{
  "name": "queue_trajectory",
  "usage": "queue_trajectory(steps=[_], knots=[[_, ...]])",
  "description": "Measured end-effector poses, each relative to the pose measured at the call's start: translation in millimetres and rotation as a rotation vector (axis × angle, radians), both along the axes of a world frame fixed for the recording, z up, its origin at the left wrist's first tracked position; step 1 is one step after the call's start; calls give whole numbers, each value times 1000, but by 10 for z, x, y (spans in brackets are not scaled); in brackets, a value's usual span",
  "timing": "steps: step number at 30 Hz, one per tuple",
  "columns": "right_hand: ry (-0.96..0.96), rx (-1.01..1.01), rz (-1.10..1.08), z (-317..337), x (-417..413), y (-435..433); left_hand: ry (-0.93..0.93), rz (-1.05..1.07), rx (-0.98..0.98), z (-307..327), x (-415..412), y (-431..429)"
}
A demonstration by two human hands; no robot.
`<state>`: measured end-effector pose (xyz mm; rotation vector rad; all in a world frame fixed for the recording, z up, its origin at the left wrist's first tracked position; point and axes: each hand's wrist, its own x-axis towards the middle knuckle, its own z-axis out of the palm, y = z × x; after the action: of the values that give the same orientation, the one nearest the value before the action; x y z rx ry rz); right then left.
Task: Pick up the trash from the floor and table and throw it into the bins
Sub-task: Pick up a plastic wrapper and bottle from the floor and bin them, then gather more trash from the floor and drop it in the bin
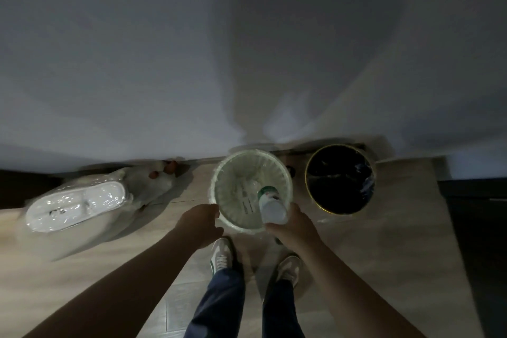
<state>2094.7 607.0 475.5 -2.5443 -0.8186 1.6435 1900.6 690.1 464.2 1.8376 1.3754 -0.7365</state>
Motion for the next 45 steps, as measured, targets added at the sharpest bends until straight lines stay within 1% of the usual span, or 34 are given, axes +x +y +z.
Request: queue_trajectory(steps=[3,9,15,22,25,28,30,33,35,40,45], knots=[[-37,31,72,55,-126,127,0,-13,32,119,-119,105],[-119,1,245,361,-222,119,8,-52,1,494,-271,168],[-245,78,463,1083,-311,129,13,-112,86,1292,-421,123],[-324,241,723,2093,-321,140,-49,-58,206,2307,-440,-154],[-327,344,797,2522,-250,81,-108,37,248,2720,-407,-368],[-282,454,845,2913,-128,-4,-185,163,342,3118,-349,-614],[-254,534,891,3159,-46,-64,-228,246,372,3367,-299,-818],[-224,635,974,3558,-9,-120,-263,366,436,3720,-268,-1123],[-197,709,1036,3818,-50,-143,-255,416,490,3951,-286,-1311],[-138,888,1193,4376,-474,-235,-206,530,620,4419,-569,-1794],[-47,997,1392,4795,-1287,-500,-134,692,731,4731,-1161,-2397]])
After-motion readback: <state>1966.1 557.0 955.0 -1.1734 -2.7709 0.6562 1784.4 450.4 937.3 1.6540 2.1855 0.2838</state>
